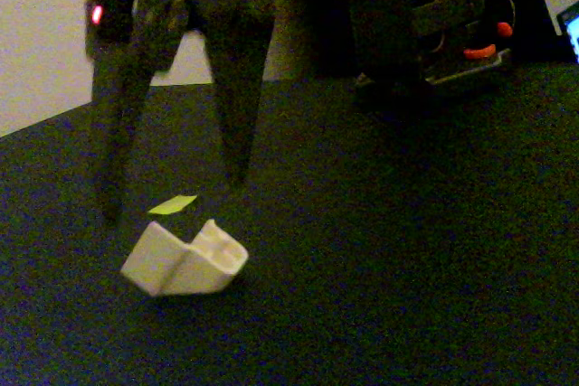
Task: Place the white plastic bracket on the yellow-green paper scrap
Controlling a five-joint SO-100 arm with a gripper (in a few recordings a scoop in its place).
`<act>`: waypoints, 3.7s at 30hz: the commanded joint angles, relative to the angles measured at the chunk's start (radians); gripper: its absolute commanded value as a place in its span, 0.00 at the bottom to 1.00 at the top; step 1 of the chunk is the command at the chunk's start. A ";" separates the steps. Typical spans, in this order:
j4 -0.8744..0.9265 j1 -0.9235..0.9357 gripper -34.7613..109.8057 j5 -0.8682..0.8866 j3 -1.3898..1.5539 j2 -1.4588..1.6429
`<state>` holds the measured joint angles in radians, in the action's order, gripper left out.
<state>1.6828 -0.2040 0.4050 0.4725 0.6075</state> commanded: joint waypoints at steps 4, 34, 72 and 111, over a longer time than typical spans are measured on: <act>0.064 0.011 0.52 0.003 -0.221 0.021; 0.066 -0.034 0.55 0.066 -0.109 -0.046; 0.069 -0.256 0.37 0.095 -0.044 0.147; 0.069 -0.469 0.55 0.256 -0.132 -0.035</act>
<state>1.6981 -0.6550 0.6397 0.3543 0.5216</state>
